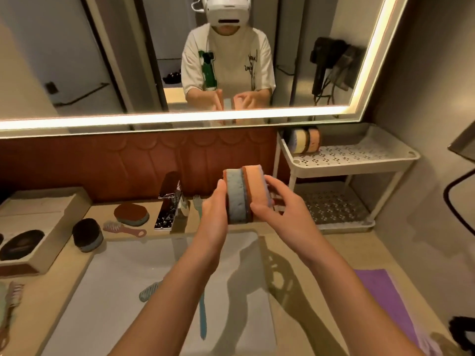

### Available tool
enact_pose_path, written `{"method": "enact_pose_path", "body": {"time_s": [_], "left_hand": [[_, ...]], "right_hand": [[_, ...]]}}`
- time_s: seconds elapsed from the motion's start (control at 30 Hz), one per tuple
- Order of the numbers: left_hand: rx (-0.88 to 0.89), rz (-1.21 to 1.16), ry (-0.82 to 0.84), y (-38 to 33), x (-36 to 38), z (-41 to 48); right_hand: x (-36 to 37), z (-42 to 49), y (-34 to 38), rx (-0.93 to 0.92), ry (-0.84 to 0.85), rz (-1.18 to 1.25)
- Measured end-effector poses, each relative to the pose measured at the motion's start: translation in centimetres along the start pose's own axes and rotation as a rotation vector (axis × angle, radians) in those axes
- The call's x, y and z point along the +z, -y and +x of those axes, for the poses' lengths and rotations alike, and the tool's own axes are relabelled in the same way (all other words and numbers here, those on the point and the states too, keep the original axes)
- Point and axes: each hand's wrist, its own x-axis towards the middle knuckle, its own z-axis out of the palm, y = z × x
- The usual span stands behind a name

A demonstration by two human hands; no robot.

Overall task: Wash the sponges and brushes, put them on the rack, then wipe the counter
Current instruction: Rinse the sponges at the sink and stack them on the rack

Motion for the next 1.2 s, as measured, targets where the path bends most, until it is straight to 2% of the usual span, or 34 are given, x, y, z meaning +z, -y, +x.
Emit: {"method": "enact_pose_path", "body": {"time_s": [0.13,0.33,0.53,0.63,0.83,0.97,1.2], "left_hand": [[0.105,0.094,0.045,-3.5,2.2,1.6],[0.18,0.156,0.124,-7.6,7.0,4.2],[0.216,0.213,0.198,-7.9,11.3,6.3],[0.168,0.204,0.271,-7.6,13.5,7.9],[0.083,0.229,0.395,-7.9,17.7,9.9],[0.05,0.319,0.472,-7.5,19.1,11.6],[0.126,0.42,0.471,-5.1,18.7,15.6]], "right_hand": [[-3.2,1.9,1.4,-0.092,-0.078,-0.006],[-8.8,4.3,2.5,-0.132,-0.179,-0.011],[-13.1,6.5,1.0,-0.105,-0.224,-0.059],[-15.4,7.4,0.0,-0.071,-0.255,-0.112],[-18.7,8.9,-1.8,-0.067,-0.271,-0.417],[-19.8,10.2,-3.4,-0.051,-0.28,-0.529],[-20.1,13.4,-4.1,-0.008,-0.225,-0.722]]}}
